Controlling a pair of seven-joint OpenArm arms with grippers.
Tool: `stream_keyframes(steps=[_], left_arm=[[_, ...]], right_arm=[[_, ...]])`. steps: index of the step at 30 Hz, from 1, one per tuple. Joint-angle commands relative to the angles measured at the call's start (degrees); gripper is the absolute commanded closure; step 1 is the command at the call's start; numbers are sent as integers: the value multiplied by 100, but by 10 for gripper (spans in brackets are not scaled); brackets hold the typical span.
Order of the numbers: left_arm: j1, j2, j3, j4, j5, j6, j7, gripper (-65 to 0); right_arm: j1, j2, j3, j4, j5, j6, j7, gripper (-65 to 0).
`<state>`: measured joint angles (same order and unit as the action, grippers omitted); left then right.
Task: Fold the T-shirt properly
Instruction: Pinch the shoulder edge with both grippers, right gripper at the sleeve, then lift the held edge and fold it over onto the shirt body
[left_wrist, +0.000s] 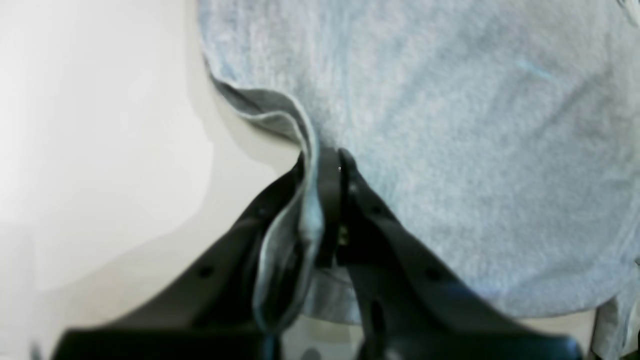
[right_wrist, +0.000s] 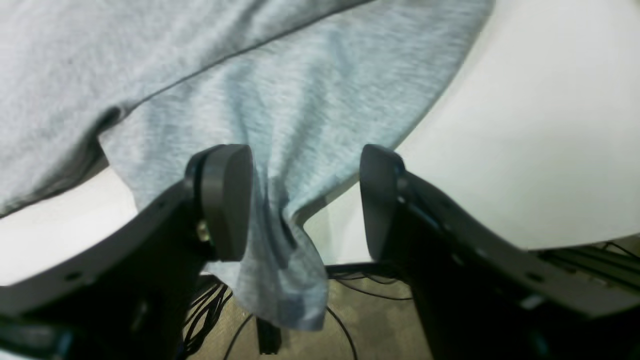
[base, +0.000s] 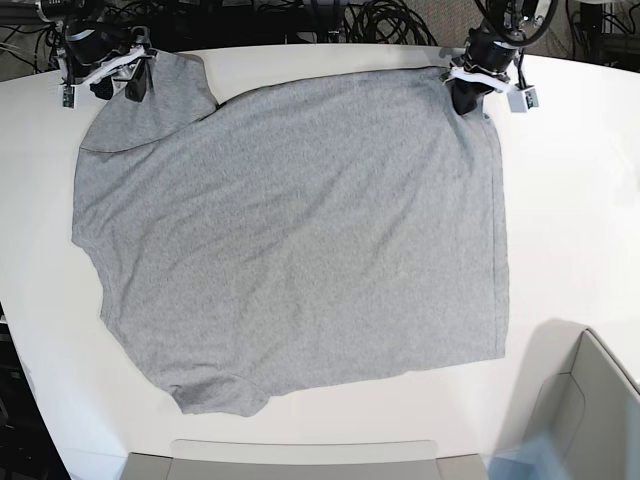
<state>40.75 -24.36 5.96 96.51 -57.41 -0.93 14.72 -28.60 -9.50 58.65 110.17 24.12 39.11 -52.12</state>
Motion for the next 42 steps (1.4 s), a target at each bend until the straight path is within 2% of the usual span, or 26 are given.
stream_keyframes(steps=[1,8,18,20,26,30,33,39,42], left_arm=[[79,-39,33,-3,40,115,238,0],[79,-39,33,-11,40,115,238,0],[-44,-30,33,-11,40,115,238,0],[-53,-30,33,-11,31,115,238,0],[-62,-30,33,-11,13,115,238,0],[-62,-30,33,-11,4,115,238,0],[-62,-30,33,15,-4,106,238,0],[-62,-30,-11,411,-4,106,238,0],[-71,-30,-20,586,-4,132,238,0]], right_arm=[[-46,50,12,64,89,89,91,-345],[-19,50,3,-665,28,89,91,-345],[420,50,-103,-1518,-1370,89,91,-340],[315,50,-340,-1518,-1484,89,91,-297],[51,50,-560,-1501,-1528,89,82,0],[-19,57,-507,-1298,-1520,89,-50,0],[25,50,-217,-797,-1484,89,-50,0],[535,66,284,-120,-1528,89,-50,0],[667,66,328,82,-1528,89,-50,0]])
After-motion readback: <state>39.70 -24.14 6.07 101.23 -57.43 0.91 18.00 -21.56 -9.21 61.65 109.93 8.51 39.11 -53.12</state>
